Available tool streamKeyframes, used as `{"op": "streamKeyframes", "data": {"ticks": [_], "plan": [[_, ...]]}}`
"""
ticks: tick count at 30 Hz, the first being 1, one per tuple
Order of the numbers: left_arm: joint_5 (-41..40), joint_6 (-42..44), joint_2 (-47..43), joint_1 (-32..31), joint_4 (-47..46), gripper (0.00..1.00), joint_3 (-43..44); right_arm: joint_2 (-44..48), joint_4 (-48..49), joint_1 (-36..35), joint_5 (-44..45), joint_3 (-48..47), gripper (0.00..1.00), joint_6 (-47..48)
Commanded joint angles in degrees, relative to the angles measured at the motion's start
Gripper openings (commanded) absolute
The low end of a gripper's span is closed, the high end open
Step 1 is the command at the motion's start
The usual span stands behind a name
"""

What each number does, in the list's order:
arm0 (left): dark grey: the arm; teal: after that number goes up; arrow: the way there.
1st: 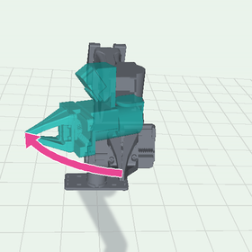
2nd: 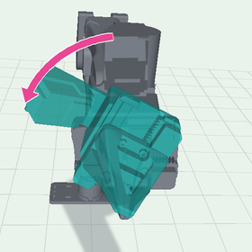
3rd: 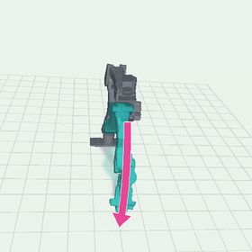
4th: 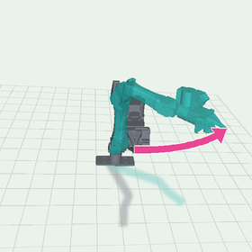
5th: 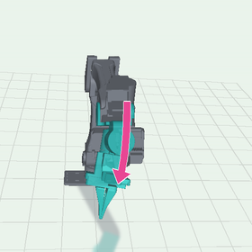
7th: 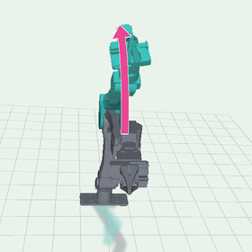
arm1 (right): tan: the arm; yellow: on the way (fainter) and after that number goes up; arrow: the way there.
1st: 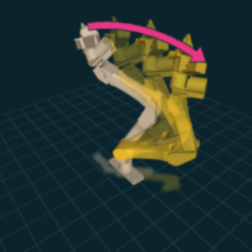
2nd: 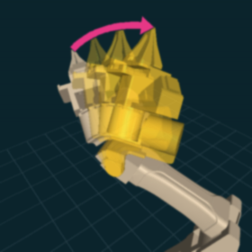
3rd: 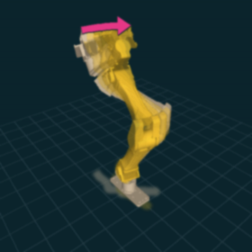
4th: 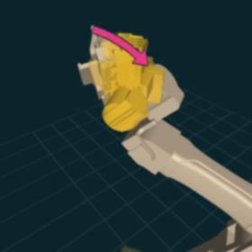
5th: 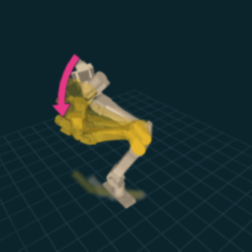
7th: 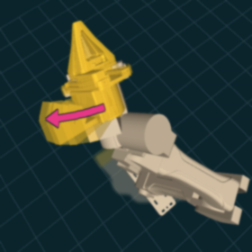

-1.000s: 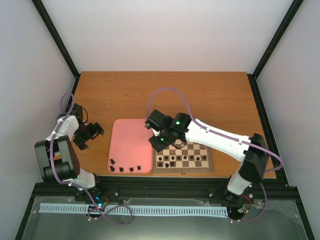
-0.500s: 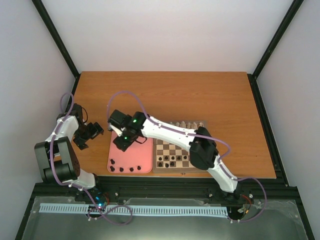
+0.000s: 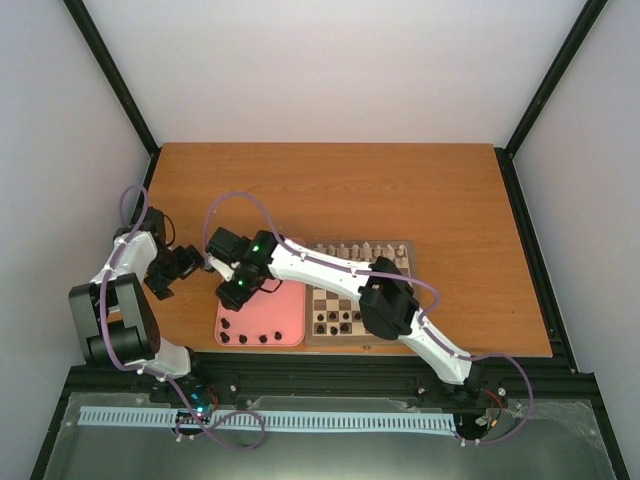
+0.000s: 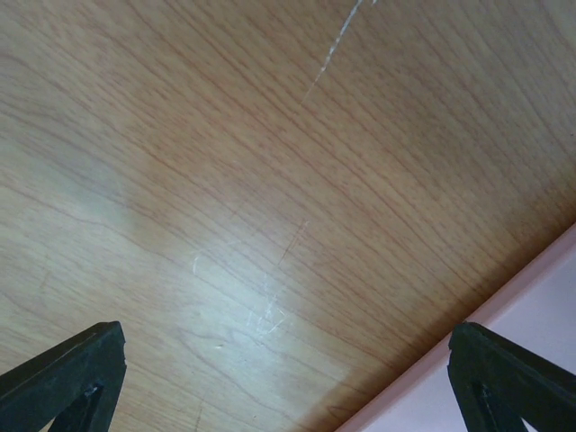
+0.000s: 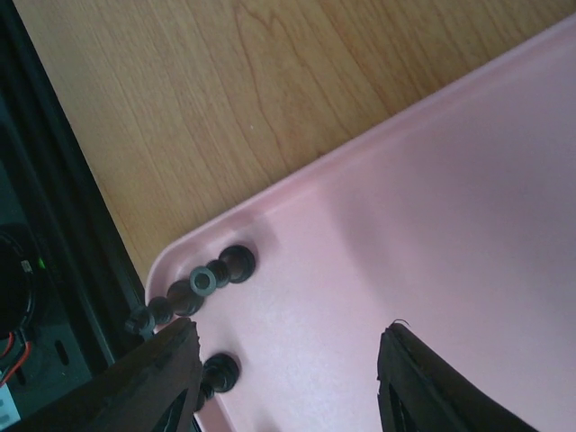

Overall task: Set up the chess pieces on the board
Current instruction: Pick up the chess piece from the storage box.

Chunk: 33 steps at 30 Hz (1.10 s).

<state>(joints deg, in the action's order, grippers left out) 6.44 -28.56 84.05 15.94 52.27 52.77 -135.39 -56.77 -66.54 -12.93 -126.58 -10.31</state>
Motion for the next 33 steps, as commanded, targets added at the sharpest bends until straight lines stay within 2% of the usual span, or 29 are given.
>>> {"op": "streamKeyframes", "data": {"ticks": [1,8,21,27,31,33], "plan": [[-1.5,0.9,-0.5,-0.3,0.0,1.0,0.7,-2.9,0.3,-0.8,-3.0,-3.4,0.54,0.7],[-0.9,0.6,-0.4,-0.3,-0.6,1.0,0.2,-7.4,-1.1,-2.1,-5.7,-7.7,0.53,1.9],[1.1,0.7,-1.4,-0.3,-1.5,1.0,-1.5,-10.8,-1.2,-3.2,-6.6,-8.7,0.48,1.0],[1.7,0.6,-1.5,-0.3,-1.8,1.0,-1.6,-12.8,-2.4,-3.1,-5.3,-11.6,0.44,1.2],[1.8,0.6,-1.4,-0.3,-1.8,1.0,-1.4,-13.5,-3.2,-3.1,-4.0,-12.8,0.36,1.6],[1.8,0.6,-1.3,-0.3,-1.8,1.0,-1.3,-13.3,-3.1,-2.9,-3.5,-12.9,0.36,1.8]]}}
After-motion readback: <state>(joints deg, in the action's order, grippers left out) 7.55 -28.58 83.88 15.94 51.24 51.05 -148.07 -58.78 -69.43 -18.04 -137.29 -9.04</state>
